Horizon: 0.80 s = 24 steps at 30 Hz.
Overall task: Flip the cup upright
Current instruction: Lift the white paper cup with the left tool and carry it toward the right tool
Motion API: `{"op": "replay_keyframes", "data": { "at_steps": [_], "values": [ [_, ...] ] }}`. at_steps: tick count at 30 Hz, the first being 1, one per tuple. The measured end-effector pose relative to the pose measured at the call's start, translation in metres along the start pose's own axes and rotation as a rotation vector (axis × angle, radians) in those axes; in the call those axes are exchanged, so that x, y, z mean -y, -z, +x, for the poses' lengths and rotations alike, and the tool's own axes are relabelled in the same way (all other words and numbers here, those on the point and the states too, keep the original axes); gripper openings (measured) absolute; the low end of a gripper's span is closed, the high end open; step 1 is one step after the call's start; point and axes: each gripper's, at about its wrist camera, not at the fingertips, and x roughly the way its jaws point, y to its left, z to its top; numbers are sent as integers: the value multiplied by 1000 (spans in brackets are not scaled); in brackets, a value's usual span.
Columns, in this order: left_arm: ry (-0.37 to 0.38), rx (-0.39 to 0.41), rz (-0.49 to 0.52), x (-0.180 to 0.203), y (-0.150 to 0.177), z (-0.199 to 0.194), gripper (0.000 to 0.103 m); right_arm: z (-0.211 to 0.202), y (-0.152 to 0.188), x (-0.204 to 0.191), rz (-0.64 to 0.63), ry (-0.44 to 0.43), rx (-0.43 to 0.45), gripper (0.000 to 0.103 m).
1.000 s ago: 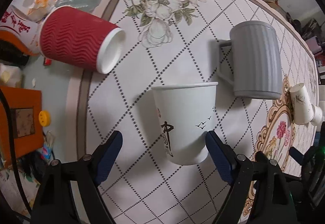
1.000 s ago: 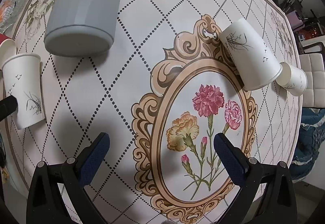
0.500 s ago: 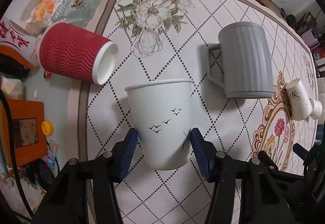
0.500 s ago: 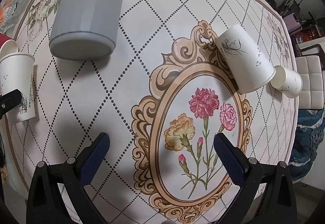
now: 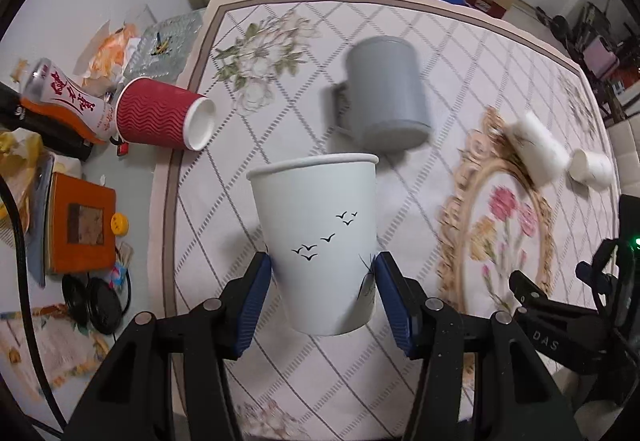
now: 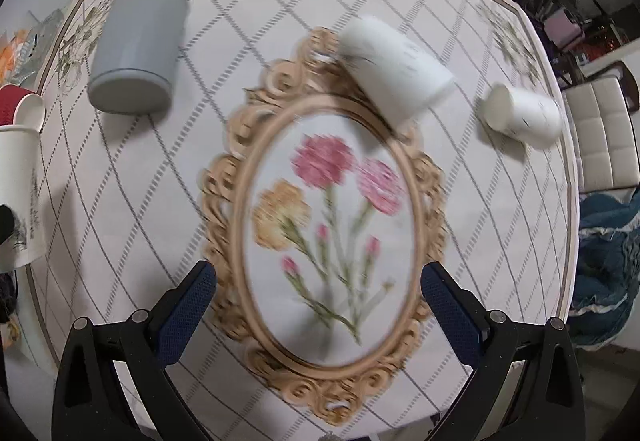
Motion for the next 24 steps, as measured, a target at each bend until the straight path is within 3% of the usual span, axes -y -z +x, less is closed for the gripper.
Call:
{"op": "replay_keyframes", "data": {
  "at_steps": [6, 13, 17, 24],
  "values": [
    [17, -3, 47, 61, 33, -13, 51, 0, 33, 64, 35, 15, 6, 103],
    [46, -47, 120, 133, 70, 7, 51, 17, 57, 132, 107, 33, -7, 103],
    [64, -94, 137, 161, 85, 30, 51, 29, 65, 153, 120, 46, -23, 103],
    [15, -124, 153, 186, 100, 61, 51, 49, 81, 174, 114, 50, -52, 103]
  ]
}}
